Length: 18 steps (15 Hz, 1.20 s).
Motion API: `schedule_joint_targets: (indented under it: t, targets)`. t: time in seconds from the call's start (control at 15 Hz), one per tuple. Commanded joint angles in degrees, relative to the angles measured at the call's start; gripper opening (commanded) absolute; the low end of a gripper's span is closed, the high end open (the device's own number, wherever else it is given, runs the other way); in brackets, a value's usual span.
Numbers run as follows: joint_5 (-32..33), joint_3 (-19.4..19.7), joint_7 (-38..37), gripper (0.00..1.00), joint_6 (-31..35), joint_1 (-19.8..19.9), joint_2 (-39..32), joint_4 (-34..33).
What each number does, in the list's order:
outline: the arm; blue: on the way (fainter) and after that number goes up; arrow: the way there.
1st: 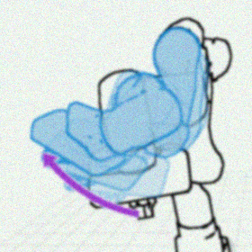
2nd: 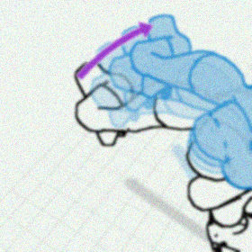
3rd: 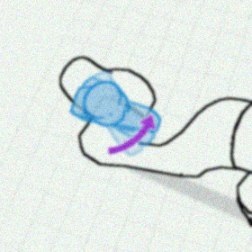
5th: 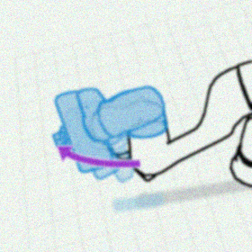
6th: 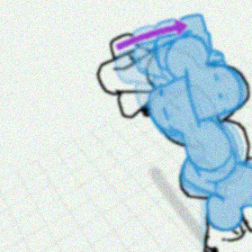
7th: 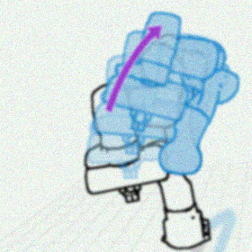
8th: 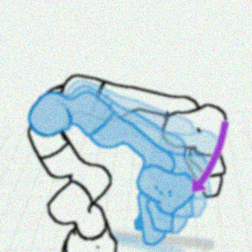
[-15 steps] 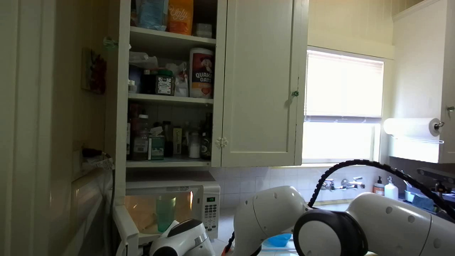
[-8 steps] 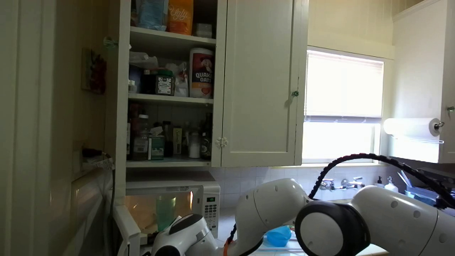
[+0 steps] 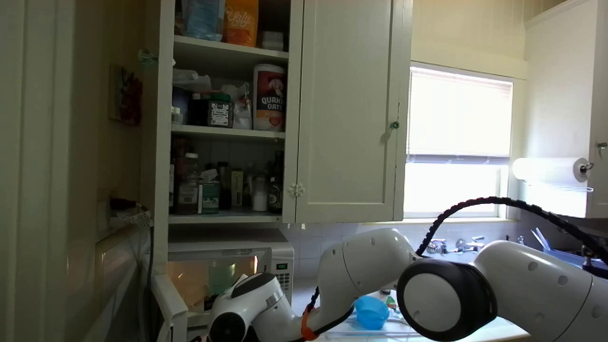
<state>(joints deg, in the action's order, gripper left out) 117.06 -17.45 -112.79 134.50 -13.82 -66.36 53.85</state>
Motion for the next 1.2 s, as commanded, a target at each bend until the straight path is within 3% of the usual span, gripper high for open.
schedule_joint_targets:
  t: [0.0,0.2,0.27,0.47,0.53,0.6,1.13]
  targets:
    - [-0.84,-0.29,2.54,1.00,0.64,0.36,-0.27,-1.07]
    - [-2.07,-0.89,6.60,1.00,1.33,0.44,-1.61,-4.21]
    - [-6.02,3.28,7.59,1.00,3.03,-1.75,-1.78,-5.90]
    - [-11.61,5.33,11.88,1.00,4.90,-2.39,-2.74,-8.64]
    - [-10.30,2.07,13.41,1.00,4.37,-0.61,-3.15,-8.85]
    - [-14.53,6.07,14.50,1.00,6.28,-2.42,-3.66,-10.60]
    - [-30.70,10.13,30.07,1.00,11.68,-2.98,-8.71,-19.35]
